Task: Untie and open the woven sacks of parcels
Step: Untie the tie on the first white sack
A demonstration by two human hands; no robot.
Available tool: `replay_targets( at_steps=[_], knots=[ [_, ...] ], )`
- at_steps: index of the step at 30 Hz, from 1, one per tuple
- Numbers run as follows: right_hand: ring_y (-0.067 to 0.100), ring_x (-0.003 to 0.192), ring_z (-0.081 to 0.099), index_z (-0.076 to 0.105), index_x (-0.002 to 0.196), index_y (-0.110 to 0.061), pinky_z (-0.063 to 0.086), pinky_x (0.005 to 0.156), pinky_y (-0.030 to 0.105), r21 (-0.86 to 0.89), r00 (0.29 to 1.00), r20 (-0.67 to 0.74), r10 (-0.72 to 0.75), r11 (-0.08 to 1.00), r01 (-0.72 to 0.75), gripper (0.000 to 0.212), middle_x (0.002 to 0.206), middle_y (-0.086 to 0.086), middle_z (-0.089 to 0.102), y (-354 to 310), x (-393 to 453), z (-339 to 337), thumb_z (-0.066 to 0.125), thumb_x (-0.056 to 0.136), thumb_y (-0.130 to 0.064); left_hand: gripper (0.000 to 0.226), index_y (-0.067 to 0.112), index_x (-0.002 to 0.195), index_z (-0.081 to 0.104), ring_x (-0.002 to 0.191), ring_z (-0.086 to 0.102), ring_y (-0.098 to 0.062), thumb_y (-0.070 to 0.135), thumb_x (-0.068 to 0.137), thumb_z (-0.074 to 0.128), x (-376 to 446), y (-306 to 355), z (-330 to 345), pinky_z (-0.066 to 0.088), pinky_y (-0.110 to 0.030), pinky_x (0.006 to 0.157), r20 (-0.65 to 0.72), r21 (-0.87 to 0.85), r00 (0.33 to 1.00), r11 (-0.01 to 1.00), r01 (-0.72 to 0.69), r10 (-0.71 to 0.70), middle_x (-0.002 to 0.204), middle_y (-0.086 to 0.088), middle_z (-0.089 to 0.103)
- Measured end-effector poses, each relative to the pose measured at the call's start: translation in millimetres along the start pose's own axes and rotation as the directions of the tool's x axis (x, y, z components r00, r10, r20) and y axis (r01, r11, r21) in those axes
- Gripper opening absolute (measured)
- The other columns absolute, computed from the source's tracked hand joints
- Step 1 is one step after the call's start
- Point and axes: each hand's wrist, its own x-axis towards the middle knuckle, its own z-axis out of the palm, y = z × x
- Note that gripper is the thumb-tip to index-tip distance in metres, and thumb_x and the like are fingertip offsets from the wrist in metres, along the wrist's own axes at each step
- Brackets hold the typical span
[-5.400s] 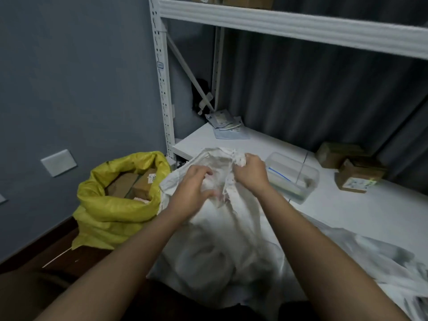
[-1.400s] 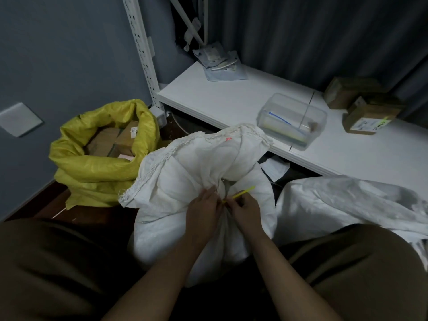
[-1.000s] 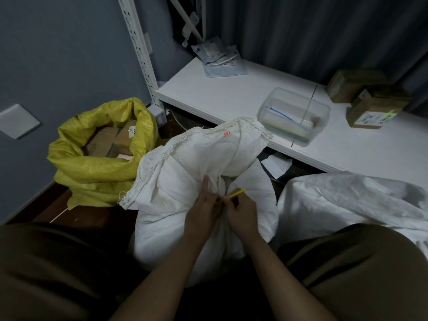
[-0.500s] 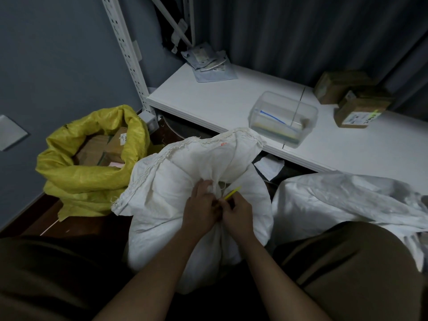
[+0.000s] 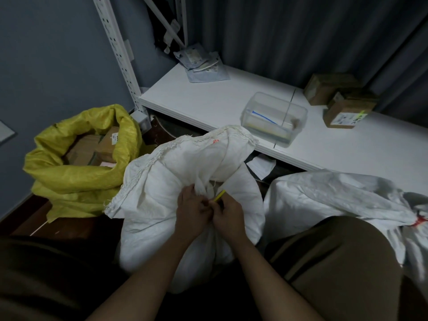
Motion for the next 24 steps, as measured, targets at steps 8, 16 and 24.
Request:
replay_targets(
  at_steps=[8,16,24],
  knots=[
    [0.02,0.065,0.057,0.058,0.075,-0.01,0.04,0.06,0.028,0.01,1.0,0.013,-0.014,1.0,0.014,0.009,0.068,0.006,0.063,1.1,-3.4,-5.6,0.064,0.082,-0.013,0.02,0.029,0.106,0.067,0.142,0.015,-0.02,0.028,0.087,0.061,2.9,6.2,-16.0,0.017,-0.027,0.11,0.108,-0.039,0.981,0.985,0.168,-0.163,0.151,-0.004,0.025],
    [0.018,0.067,0.059,0.061,0.077,-0.007,0.045,0.064,0.031,0.075,0.998,-0.008,0.058,0.996,-0.057,0.015,0.07,0.001,0.064,5.3,-5.1,-9.6,0.063,0.081,-0.021,0.021,0.027,0.106,0.067,0.14,0.015,-0.023,0.031,0.086,0.061,-0.2,21.9,-15.3,0.018,-0.036,0.111,0.109,-0.045,0.97,0.974,0.222,-0.216,0.149,-0.001,0.025],
    [0.018,0.075,0.063,0.065,0.081,-0.008,0.048,0.071,0.031,0.05,0.999,0.002,0.051,0.997,-0.051,0.007,0.078,0.003,0.067,13.5,-6.6,-12.5,0.07,0.083,-0.013,0.017,0.029,0.096,0.07,0.132,0.023,-0.021,0.028,0.08,0.063,-4.9,31.3,-10.3,0.018,-0.034,0.108,0.07,-0.041,0.974,0.975,0.221,-0.217,0.139,0.002,0.033]
  ],
)
